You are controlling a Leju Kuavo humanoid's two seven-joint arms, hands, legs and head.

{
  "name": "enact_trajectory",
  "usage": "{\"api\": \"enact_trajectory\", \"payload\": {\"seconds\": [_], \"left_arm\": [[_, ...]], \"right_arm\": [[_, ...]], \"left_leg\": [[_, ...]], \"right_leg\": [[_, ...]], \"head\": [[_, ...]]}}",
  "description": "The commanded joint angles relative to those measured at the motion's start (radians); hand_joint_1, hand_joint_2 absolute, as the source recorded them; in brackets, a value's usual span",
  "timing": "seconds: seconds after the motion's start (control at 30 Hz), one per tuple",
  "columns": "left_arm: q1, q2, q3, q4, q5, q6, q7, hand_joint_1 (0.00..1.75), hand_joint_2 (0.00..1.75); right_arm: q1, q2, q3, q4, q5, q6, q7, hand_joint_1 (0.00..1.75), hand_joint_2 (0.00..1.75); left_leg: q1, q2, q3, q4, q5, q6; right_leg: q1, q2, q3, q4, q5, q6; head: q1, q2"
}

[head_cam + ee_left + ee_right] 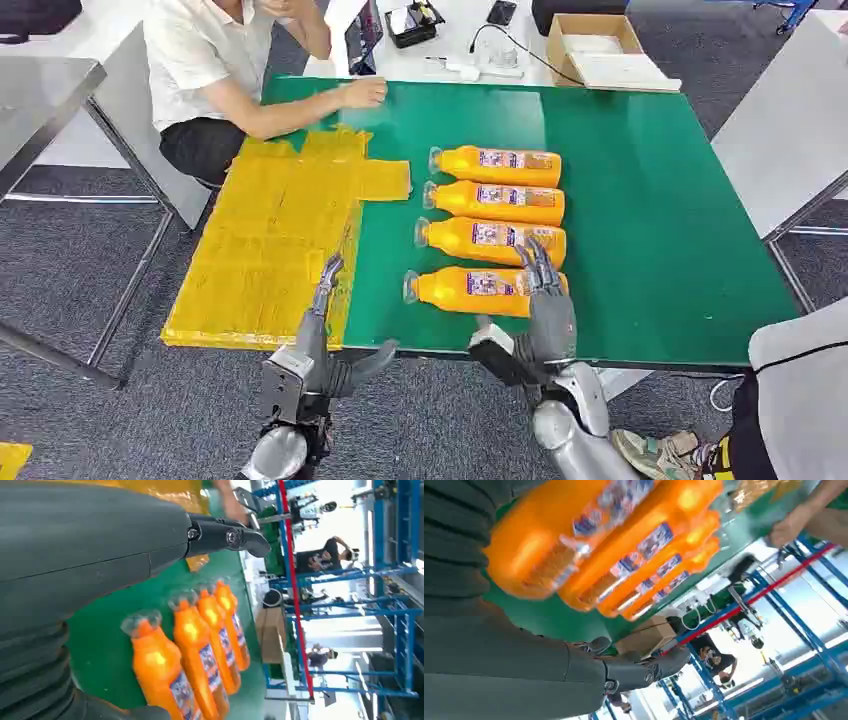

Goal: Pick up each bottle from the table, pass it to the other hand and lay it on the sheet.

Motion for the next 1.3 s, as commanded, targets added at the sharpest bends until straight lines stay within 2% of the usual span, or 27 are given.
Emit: {"api": "enact_trajectory", "payload": {"seconds": [0.03, 0.17, 0.3, 0.33, 0.43, 0.53, 0.57, 0.73, 0.87, 0.9, 0.93, 1.0, 1.13, 1.3], "left_arm": [[-0.066, -0.002, -0.036, 0.084, 0.008, -0.02, 0.013, 0.0, 1.75], [-0.059, 0.002, -0.033, 0.073, 0.008, -0.026, 0.021, 0.0, 1.75], [-0.054, 0.0, -0.036, 0.08, 0.008, -0.042, 0.03, 0.0, 1.75], [-0.054, -0.002, -0.037, 0.081, 0.011, -0.046, 0.03, 0.0, 1.75], [-0.055, -0.001, -0.036, 0.081, 0.011, -0.046, 0.03, 0.0, 1.75], [-0.057, 0.0, -0.037, 0.079, 0.01, -0.048, 0.031, 0.0, 1.75], [-0.057, 0.0, -0.037, 0.079, 0.01, -0.048, 0.031, 0.0, 1.75], [-0.057, 0.0, -0.037, 0.079, 0.01, -0.048, 0.031, 0.0, 1.75], [-0.057, 0.0, -0.037, 0.079, 0.01, -0.048, 0.031, 0.0, 1.75], [-0.057, 0.0, -0.037, 0.079, 0.01, -0.048, 0.031, 0.0, 1.75], [-0.057, 0.0, -0.037, 0.079, 0.01, -0.048, 0.031, 0.0, 1.75], [-0.057, 0.0, -0.037, 0.079, 0.01, -0.048, 0.031, 0.0, 1.75], [-0.061, 0.001, -0.042, 0.082, 0.011, -0.063, 0.04, 0.0, 1.75], [-0.059, 0.004, -0.048, 0.073, 0.011, -0.073, 0.04, 0.0, 1.75]], "right_arm": [[-0.261, 0.015, 0.092, 0.302, 0.085, 0.079, 0.105, 0.0, 1.75], [-0.258, 0.015, 0.116, 0.332, 0.111, 0.073, 0.137, 0.0, 1.75], [-0.257, 0.022, 0.122, 0.376, 0.08, 0.139, 0.134, 0.0, 1.75], [-0.26, 0.025, 0.126, 0.382, 0.079, 0.145, 0.133, 0.0, 1.75], [-0.261, 0.028, 0.126, 0.382, 0.079, 0.145, 0.134, 0.0, 1.75], [-0.267, 0.027, 0.132, 0.389, 0.083, 0.157, 0.141, 0.0, 1.75], [-0.267, 0.027, 0.132, 0.389, 0.083, 0.157, 0.141, 0.0, 1.75], [-0.267, 0.027, 0.132, 0.389, 0.083, 0.157, 0.141, 0.0, 1.75], [-0.267, 0.027, 0.132, 0.389, 0.083, 0.157, 0.141, 0.0, 1.75], [-0.267, 0.027, 0.132, 0.389, 0.083, 0.157, 0.141, 0.0, 1.75], [-0.267, 0.027, 0.132, 0.389, 0.083, 0.157, 0.141, 0.0, 1.75], [-0.267, 0.027, 0.132, 0.389, 0.083, 0.157, 0.141, 0.0, 1.75], [-0.288, 0.037, 0.149, 0.406, 0.058, 0.249, 0.154, 0.0, 1.75], [-0.274, 0.036, 0.157, 0.362, 0.0, 0.288, 0.141, 0.0, 1.75]], "left_leg": [[0.0, 0.004, 0.002, 0.0, -0.001, -0.001], [0.001, 0.003, 0.004, -0.001, -0.001, -0.002], [0.001, 0.001, 0.002, -0.001, 0.0, -0.001], [0.001, 0.002, 0.007, -0.001, -0.002, -0.002], [0.001, 0.001, 0.001, -0.001, 0.0, -0.001], [0.001, 0.001, 0.001, -0.001, -0.001, -0.001], [0.001, 0.002, 0.005, 0.0, -0.002, -0.003], [0.0, 0.0, 0.001, -0.001, 0.0, -0.001], [0.0, 0.0, 0.001, 0.0, 0.0, -0.001], [0.001, 0.002, 0.006, 0.0, -0.003, -0.002], [0.001, 0.0, 0.002, 0.0, -0.001, -0.001], [0.001, 0.001, 0.003, 0.0, -0.001, -0.002], [0.001, 0.001, 0.003, 0.0, -0.002, -0.002], [0.001, 0.001, 0.002, 0.0, -0.001, -0.002]], "right_leg": [[0.0, 0.003, 0.001, 0.0, 0.0, -0.001], [0.001, 0.003, 0.003, 0.0, -0.001, -0.002], [0.0, 0.001, 0.002, -0.001, 0.0, -0.001], [0.001, 0.002, 0.007, -0.002, -0.002, -0.003], [0.0, 0.001, 0.001, 0.0, 0.0, -0.001], [0.0, 0.001, 0.001, 0.0, -0.001, -0.002], [0.001, 0.002, 0.005, 0.0, -0.002, -0.004], [0.0, 0.001, 0.001, 0.0, -0.001, -0.001], [0.0, 0.0, 0.001, 0.0, -0.001, -0.001], [0.001, 0.002, 0.005, 0.0, -0.002, -0.003], [0.001, 0.001, 0.002, 0.0, -0.001, -0.002], [0.001, 0.001, 0.003, 0.0, -0.001, -0.002], [0.001, 0.001, 0.003, 0.001, -0.002, -0.003], [0.001, 0.001, 0.002, 0.001, -0.001, -0.002]], "head": [[0.0, 0.0], [0.0, 0.0], [0.0, 0.0], [0.0, 0.0], [0.0, 0.0], [0.0, 0.0], [0.0, 0.0], [0.0, 0.0], [0.0, 0.0], [0.0, 0.0], [0.0, 0.0], [0.0, 0.0], [0.0, 0.0], [0.0, 0.0]]}}
